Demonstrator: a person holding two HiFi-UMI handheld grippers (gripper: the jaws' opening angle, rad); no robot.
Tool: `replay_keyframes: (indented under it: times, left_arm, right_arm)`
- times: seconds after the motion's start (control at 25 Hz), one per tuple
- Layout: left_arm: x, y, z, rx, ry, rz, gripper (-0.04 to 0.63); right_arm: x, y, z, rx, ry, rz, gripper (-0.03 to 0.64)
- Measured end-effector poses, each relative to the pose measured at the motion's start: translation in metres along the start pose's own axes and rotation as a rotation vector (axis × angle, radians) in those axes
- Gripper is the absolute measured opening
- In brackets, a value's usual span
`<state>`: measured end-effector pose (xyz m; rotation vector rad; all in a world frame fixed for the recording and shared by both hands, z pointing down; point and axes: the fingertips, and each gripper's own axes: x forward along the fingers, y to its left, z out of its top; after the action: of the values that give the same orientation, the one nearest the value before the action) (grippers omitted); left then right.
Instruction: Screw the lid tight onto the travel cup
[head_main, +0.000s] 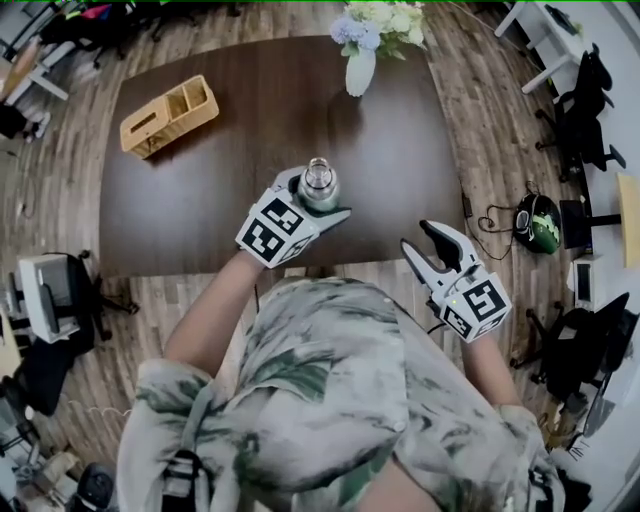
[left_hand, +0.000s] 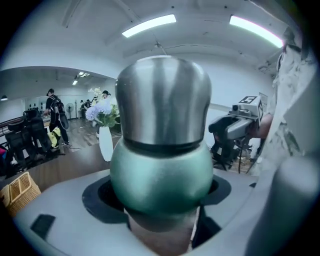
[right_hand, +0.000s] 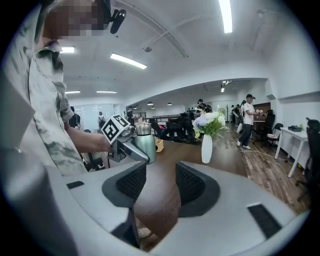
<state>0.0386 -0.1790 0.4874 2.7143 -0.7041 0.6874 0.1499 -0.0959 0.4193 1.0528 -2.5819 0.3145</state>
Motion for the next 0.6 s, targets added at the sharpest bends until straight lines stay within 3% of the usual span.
replay_keyframes:
  times: [0.32, 0.6]
  left_arm:
    - [-0.017, -0.056, 0.029, 0.052, 0.031, -0.143, 0.390]
    - [-0.028, -0.099, 0.054, 0.117, 0.036, -0.308, 0.390]
  right_arm:
    - [-0.019, 0.001, 0.025, -0.021, -0.058, 0.119, 0.205]
    - [-0.026, 0.019, 0.065, -0.070, -0.100, 0.341, 0.219]
